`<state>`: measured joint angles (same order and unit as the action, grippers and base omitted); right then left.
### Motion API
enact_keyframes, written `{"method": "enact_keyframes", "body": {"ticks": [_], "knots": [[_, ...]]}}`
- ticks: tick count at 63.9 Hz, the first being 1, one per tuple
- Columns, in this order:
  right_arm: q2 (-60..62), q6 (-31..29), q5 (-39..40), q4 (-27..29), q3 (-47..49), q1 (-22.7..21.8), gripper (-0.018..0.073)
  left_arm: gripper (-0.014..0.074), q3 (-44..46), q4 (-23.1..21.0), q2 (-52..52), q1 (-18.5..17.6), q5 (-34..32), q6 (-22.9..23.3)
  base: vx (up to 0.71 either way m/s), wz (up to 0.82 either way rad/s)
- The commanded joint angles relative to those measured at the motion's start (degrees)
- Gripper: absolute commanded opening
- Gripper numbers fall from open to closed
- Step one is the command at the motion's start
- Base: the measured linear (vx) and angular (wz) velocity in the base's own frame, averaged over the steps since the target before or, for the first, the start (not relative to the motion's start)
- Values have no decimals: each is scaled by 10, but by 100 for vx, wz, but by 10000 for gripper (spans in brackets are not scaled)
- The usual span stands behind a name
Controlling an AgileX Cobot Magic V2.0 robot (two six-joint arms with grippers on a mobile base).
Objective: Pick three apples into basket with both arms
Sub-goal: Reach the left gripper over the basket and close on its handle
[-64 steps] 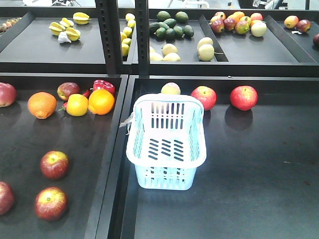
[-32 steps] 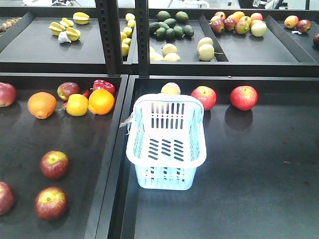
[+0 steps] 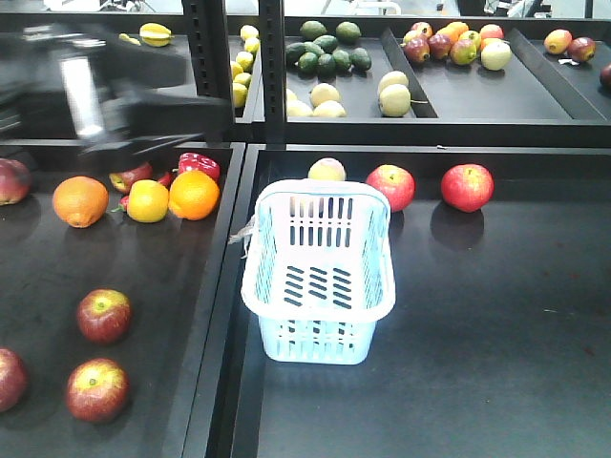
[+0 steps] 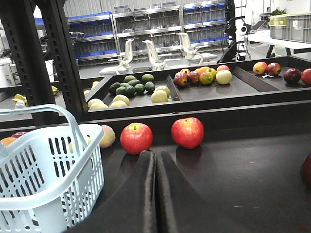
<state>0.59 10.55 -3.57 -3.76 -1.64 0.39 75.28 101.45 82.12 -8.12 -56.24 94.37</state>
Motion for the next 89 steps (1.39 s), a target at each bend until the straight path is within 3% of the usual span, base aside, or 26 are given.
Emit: {"method": "enact_keyframes", "body": {"ticks": [1,18,32,89], "knots": [[6,-6,39,-5,-7,-4,-4,569,78,2,57,-21,-5,2,0,0],[6,-6,39,-5,-7,-4,-4,569,225,2,234,-66,-11,1,0,0],[6,-6,39,-5,-7,-4,-4,569,278,2,322,-86,-8,-60,0,0],[6,-6,39,-5,-7,-4,-4,503,286,2,369,-86,73,-98,0,0]]}}
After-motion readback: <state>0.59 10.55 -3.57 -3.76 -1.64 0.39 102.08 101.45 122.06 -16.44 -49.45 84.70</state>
